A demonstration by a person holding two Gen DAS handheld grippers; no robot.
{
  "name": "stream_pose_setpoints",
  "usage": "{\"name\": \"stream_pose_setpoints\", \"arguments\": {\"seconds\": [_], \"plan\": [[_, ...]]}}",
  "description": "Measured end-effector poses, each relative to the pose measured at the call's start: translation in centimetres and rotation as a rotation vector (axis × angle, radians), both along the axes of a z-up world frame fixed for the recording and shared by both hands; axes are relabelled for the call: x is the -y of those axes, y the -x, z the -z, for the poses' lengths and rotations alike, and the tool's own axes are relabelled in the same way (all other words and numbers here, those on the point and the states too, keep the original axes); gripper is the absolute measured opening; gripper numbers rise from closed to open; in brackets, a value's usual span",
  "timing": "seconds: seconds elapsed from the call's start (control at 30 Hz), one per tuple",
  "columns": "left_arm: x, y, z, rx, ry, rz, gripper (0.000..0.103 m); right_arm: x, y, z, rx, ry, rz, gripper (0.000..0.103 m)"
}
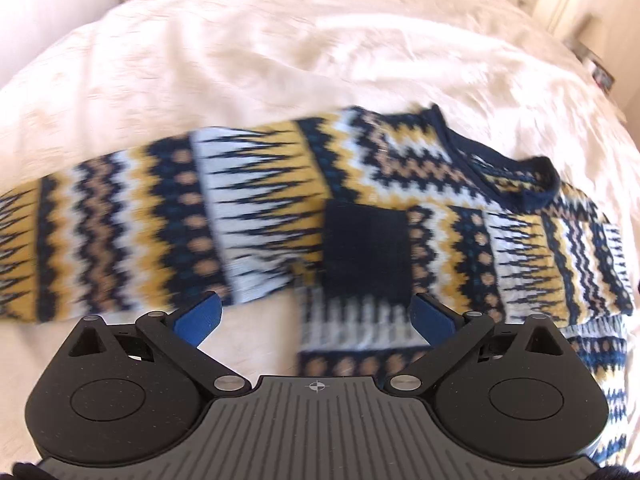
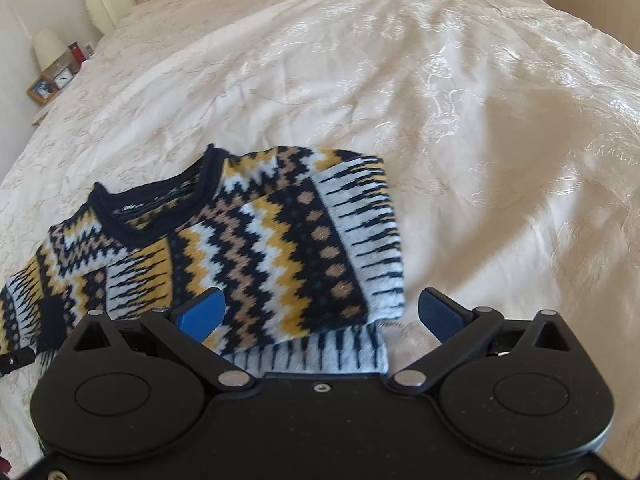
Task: Fold small clothes
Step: 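Fold the held sleeve across the sweater body and release it, then grasp the other sleeve cuff with the left gripper and lift it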
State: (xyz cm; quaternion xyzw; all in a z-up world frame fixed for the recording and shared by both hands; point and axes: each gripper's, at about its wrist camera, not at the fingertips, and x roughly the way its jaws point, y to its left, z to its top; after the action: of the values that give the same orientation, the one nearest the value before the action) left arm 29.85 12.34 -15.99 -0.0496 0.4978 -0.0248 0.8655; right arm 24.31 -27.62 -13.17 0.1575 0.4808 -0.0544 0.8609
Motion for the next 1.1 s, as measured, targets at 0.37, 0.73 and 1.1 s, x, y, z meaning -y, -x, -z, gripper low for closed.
{"name": "stream_pose_setpoints", "arguments": {"seconds": [0.37, 0.73, 1.1], "plan": [[-16.7, 5.3, -1.8, 0.016, -0.022, -0.366, 0.102, -8.4, 2.8, -1.6, -0.005, -0.057, -0.215, 0.102], [-26.6, 4.0, -1.3, 0.078, -0.088, -0.541, 0.102, -14.9, 1.3, -3.3, 0.002, -0.045, -0.343, 0.102], [-30.2, 0.8, 1.3, 0.076, -0.043, -0.545, 0.102, -18.4, -0.1, -3.4, -0.02, -0.024, -0.408, 0.102]]}}
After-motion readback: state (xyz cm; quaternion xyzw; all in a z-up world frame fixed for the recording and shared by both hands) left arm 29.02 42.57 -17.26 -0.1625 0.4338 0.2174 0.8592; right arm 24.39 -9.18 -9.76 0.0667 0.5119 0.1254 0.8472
